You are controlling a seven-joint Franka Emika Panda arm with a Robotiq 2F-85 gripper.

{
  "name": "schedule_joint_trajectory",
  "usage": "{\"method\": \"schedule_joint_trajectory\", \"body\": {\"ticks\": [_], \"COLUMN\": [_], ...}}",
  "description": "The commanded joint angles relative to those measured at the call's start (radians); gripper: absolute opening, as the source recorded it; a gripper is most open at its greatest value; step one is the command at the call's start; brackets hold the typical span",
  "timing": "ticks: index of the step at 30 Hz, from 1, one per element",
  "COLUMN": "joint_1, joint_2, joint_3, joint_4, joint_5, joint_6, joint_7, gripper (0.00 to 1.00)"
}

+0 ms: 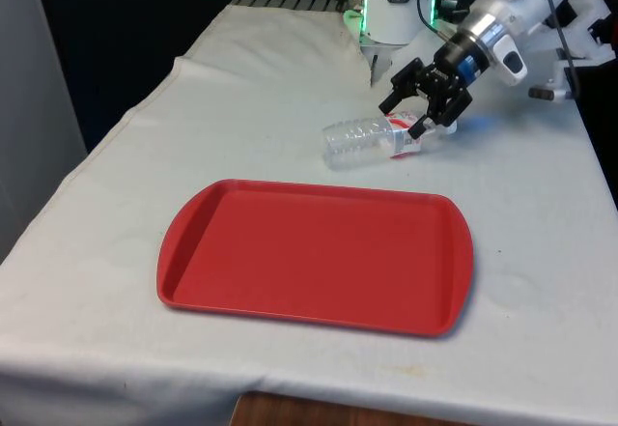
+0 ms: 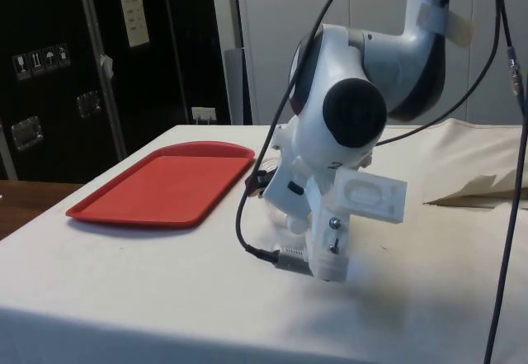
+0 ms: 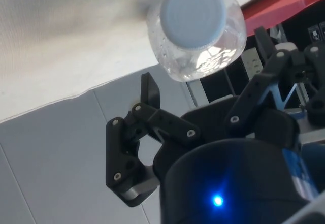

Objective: Place the bottle upright on the tray.

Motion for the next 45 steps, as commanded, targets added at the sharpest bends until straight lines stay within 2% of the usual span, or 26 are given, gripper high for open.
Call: {"method": "schedule_joint_trajectory", "body": {"ticks": [1, 4, 5, 6, 11, 14, 15, 22, 23, 24, 29, 31, 32, 40, 41, 42, 45], "joint_1": [0.005, 0.007, 0.002, 0.007, 0.007, 0.002, 0.006, 0.008, 0.003, 0.008, 0.008, 0.003, 0.008, 0.009, 0.004, 0.009, 0.009], "joint_2": [0.001, 0.003, 0.002, 0.004, 0.007, 0.004, 0.009, 0.016, 0.009, 0.018, 0.034, 0.032, 0.042, 0.06, 0.056, 0.065, 0.072], "joint_3": [0.001, 0.005, 0.006, 0.007, 0.018, 0.022, 0.021, 0.024, 0.025, 0.025, 0.03, 0.032, 0.033, 0.044, 0.047, 0.047, 0.052], "joint_4": [0.002, 0.002, 0.001, 0.002, 0.004, 0.001, 0.004, 0.007, 0.002, 0.007, 0.014, 0.012, 0.017, 0.025, 0.021, 0.028, 0.034], "joint_5": [-0.011, -0.011, 0.0, -0.011, -0.009, 0.0, -0.008, -0.007, 0.0, -0.007, -0.011, -0.001, -0.012, -0.014, -0.004, -0.013, -0.012], "joint_6": [-0.012, -0.029, -0.021, -0.034, -0.062, -0.061, -0.067, -0.076, -0.068, -0.078, -0.091, -0.086, -0.1, -0.127, -0.123, -0.134, -0.146], "joint_7": [0.014, 0.021, 0.008, 0.023, 0.034, 0.026, 0.036, 0.042, 0.031, 0.044, 0.061, 0.051, 0.07, 0.094, 0.085, 0.098, 0.102], "gripper": [1.0, 1.0, 1.0, 1.0, 1.0, 1.0, 1.0, 1.0, 1.0, 1.0, 1.0, 1.0, 1.0, 1.0, 1.0, 1.0, 1.0]}}
